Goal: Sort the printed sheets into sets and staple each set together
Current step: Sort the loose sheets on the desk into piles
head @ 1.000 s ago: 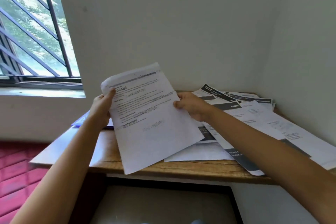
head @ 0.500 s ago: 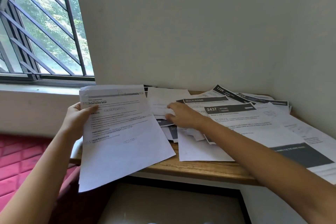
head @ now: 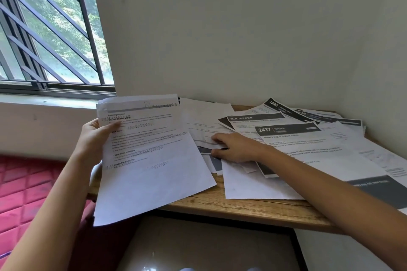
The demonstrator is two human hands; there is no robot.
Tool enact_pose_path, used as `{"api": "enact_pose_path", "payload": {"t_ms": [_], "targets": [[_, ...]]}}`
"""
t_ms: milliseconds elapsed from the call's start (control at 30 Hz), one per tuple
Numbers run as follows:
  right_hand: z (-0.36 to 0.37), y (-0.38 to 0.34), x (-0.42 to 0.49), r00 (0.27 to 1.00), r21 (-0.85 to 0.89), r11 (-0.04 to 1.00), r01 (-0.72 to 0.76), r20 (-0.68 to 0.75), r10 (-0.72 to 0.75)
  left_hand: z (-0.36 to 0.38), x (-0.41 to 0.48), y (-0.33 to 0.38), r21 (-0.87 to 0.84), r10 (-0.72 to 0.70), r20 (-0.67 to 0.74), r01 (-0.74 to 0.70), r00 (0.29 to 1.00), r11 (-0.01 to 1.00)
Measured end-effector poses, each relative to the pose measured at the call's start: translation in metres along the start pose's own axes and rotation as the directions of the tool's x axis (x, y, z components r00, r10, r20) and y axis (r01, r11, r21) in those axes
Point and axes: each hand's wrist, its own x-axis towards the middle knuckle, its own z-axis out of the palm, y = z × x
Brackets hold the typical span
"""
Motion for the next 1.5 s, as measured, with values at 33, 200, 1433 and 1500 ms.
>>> {"api": "enact_pose_path", "payload": {"t_ms": [33, 200, 1433, 1500], "targets": [[0.0, 0.001, 0.0, 1.0, 0.02, 1.0, 0.006, -0.014, -0.006, 0.0, 0.0, -0.001, 0.003, 0.003, 0.0, -0.003, 1.0, 1.0], [-0.008, 0.002, -0.001, 0.997, 0.094, 0.995, 0.043, -0.074, -0.036, -0.001, -0.001, 0.001, -0.01, 0.02, 0.005, -0.02, 1.0, 1.0], [-0.047, 0.024, 0.067, 0.994, 0.07, 0.998, 0.006, -0.113, 0.002, -0.028, -0.014, 0.004, -0.004, -0.004, -0.105, 0.004, 0.995, 1.0], [-0.053, 0.037, 0.081, 0.986, 0.122, 0.989, -0.083, -0.132, 0.099, -0.023, -0.012, 0.004, -0.023, 0.003, -0.102, -0.005, 0.995, 1.0]]}}
